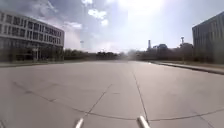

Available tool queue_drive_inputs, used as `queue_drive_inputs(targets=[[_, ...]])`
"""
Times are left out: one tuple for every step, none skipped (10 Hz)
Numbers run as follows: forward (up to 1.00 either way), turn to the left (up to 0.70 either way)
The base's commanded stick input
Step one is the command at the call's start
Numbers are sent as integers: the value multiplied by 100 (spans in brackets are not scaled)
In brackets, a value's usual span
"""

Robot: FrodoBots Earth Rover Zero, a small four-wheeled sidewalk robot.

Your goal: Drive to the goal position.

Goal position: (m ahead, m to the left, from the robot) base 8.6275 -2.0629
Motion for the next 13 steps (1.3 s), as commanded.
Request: queue_drive_inputs(targets=[[70,0],[70,0],[70,0],[70,0],[70,0],[70,0],[70,0],[70,0],[70,0],[70,0],[70,0],[70,0],[70,0]])
